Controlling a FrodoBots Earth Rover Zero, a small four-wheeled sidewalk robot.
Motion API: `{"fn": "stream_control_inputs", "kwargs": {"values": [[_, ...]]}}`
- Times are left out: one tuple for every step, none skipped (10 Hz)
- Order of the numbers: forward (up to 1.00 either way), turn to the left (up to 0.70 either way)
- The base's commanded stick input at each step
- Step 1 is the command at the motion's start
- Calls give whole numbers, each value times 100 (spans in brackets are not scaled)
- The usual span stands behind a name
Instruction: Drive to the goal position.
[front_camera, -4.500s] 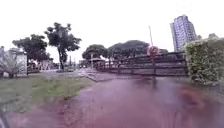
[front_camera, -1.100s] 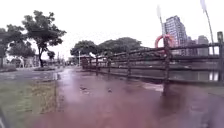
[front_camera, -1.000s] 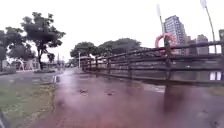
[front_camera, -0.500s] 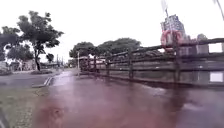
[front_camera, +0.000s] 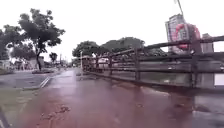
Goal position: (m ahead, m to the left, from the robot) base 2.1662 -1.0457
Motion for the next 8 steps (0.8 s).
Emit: {"fn": "stream_control_inputs", "kwargs": {"values": [[100, 39], [100, 39], [100, 39], [100, 39], [100, 39], [100, 39], [99, 40], [81, 51]]}}
